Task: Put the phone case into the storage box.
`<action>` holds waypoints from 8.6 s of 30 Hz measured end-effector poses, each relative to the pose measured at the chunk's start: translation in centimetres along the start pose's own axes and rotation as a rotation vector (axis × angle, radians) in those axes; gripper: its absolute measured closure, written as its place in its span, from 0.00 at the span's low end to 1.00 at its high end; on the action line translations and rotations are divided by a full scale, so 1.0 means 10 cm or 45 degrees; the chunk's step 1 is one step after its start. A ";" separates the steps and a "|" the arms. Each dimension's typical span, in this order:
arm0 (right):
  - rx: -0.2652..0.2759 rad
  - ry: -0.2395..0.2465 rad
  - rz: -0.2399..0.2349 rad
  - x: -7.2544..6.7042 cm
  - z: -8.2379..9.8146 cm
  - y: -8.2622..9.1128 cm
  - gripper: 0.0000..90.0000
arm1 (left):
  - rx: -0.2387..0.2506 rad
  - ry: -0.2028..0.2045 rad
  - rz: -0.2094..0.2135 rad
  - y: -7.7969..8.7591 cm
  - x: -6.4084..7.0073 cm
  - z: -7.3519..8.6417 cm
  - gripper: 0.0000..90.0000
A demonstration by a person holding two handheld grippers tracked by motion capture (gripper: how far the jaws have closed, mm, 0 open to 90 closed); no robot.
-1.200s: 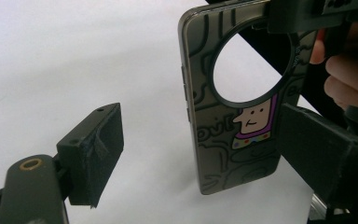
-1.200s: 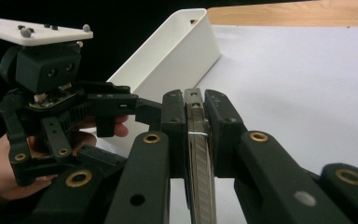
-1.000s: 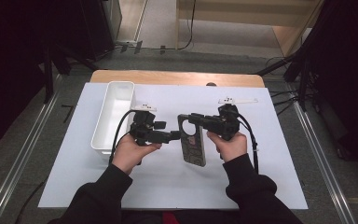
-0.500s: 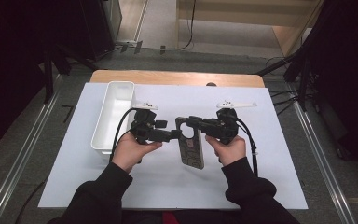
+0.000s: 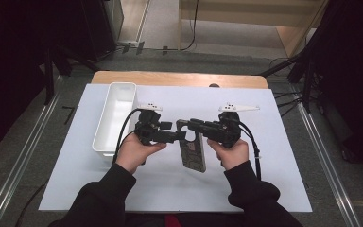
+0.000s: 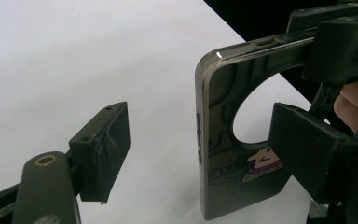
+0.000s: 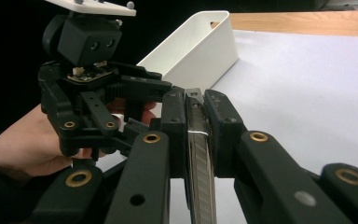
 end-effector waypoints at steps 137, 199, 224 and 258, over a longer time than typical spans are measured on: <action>-0.231 0.285 0.081 0.19 0.54 0.39 0.18 | -0.039 -0.187 -0.085 0.07 0.09 -0.04 0.78; -0.247 0.224 0.182 0.53 1.23 0.60 0.18 | -0.032 -0.164 -0.136 0.51 -0.13 -0.20 0.78; -0.249 0.232 0.196 0.52 1.28 0.60 0.18 | 0.002 -0.114 -0.161 0.85 -0.31 -0.40 0.78; -0.258 0.220 0.205 0.53 1.30 0.60 0.18 | 0.067 -0.053 -0.215 1.11 -0.58 -0.50 0.78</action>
Point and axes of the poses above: each handheld gripper's, and its own axes: y roughly backward along the jaws, z roughly out of its underside, x roughly to its right, the point moved 7 cm from there along -y, roughly forward along the jaws, and after that the axes turned 3 degrees about -x, right-handed, at the moved point
